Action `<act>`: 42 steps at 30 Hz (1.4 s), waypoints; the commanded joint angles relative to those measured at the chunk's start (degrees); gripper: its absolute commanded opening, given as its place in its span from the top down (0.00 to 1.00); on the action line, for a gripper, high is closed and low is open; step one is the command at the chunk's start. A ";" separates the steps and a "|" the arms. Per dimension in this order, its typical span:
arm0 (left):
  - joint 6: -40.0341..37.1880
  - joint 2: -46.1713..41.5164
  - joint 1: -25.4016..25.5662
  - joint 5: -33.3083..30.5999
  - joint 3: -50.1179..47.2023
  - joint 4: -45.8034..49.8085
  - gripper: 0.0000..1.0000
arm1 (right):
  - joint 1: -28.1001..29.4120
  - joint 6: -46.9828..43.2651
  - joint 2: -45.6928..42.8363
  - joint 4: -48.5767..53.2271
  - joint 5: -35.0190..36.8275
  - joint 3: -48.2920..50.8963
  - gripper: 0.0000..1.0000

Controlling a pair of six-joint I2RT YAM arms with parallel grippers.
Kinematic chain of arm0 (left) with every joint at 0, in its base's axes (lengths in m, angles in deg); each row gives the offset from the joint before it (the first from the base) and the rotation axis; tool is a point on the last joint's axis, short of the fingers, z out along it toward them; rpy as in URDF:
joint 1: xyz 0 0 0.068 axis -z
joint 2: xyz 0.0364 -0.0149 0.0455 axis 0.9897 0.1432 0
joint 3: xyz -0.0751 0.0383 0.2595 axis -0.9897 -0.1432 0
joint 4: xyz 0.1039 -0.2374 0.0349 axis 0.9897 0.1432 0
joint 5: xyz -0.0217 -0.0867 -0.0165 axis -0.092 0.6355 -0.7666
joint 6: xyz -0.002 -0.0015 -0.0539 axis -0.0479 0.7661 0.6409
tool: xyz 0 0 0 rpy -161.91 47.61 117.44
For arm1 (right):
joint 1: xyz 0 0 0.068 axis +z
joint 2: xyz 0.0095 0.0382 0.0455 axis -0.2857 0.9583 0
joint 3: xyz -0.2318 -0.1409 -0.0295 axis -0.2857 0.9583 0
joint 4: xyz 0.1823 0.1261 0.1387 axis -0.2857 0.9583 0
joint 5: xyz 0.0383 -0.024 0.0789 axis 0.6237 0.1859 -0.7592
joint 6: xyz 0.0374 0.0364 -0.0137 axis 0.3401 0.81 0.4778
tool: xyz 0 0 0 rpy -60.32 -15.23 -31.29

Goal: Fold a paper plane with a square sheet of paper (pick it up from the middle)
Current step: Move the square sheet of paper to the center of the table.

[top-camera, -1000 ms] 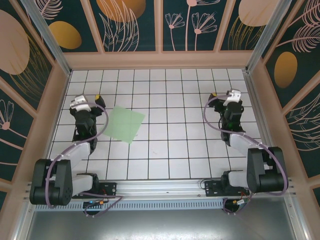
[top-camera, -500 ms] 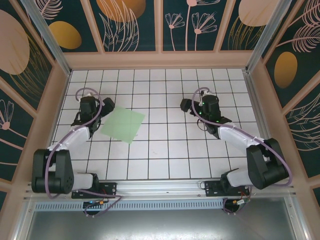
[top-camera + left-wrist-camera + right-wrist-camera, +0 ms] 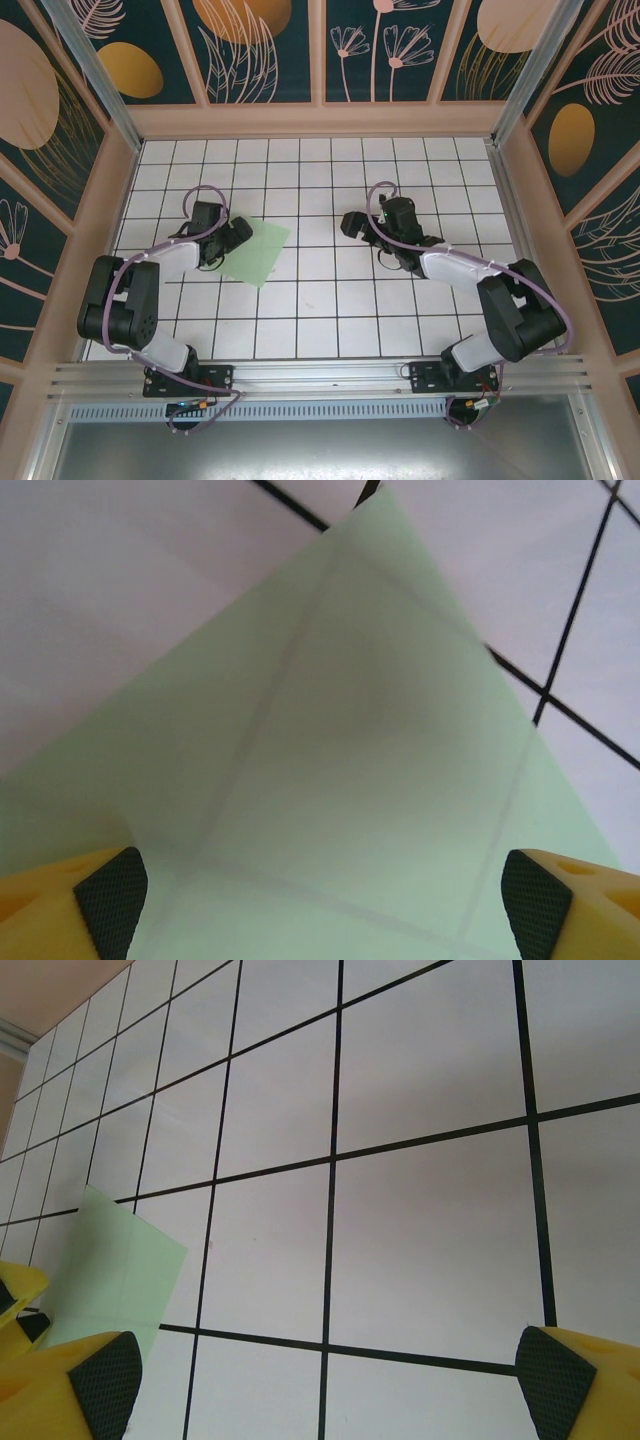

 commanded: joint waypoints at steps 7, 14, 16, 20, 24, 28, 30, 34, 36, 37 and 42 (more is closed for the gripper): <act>10.74 -0.41 4.40 3.32 -5.08 3.03 0.06 | 0.57 2.35 0.98 2.41 -1.11 -2.11 0.01; 23.94 -6.25 11.05 8.65 -11.56 -4.74 0.02 | 2.32 4.44 1.13 5.50 -1.39 -3.49 0.02; 24.19 -7.21 12.11 10.00 -10.76 -5.70 0.02 | 3.69 4.97 1.63 6.79 -1.18 -4.23 0.04; 19.69 -10.80 12.08 7.31 -5.46 -1.07 0.02 | 9.02 6.70 2.60 8.78 -0.39 -6.19 0.07; 12.81 -12.37 10.92 2.37 1.40 6.12 0.01 | 16.60 8.73 5.52 11.17 1.99 -9.92 0.10; 9.90 -13.54 6.71 2.07 3.68 8.42 0.01 | 22.16 10.12 10.71 11.91 2.17 -14.25 0.24; 8.48 -14.68 4.19 1.98 4.16 9.24 0.01 | 24.50 10.38 13.89 12.05 1.56 -17.05 0.31; 5.65 -16.07 2.00 -0.26 5.57 12.29 0.01 | 27.99 8.71 20.43 14.03 0.52 -24.09 0.32; 5.13 -16.53 1.30 -1.23 5.72 13.17 0.01 | 29.09 7.22 24.38 17.82 0.41 -28.81 0.34; 4.98 -16.67 1.16 -1.33 5.61 13.20 0.01 | 29.28 6.83 25.78 18.96 0.33 -30.27 0.34; 4.55 -17.31 0.49 -2.01 5.10 13.81 0.01 | 29.42 5.48 30.73 21.64 -1.81 -34.56 0.35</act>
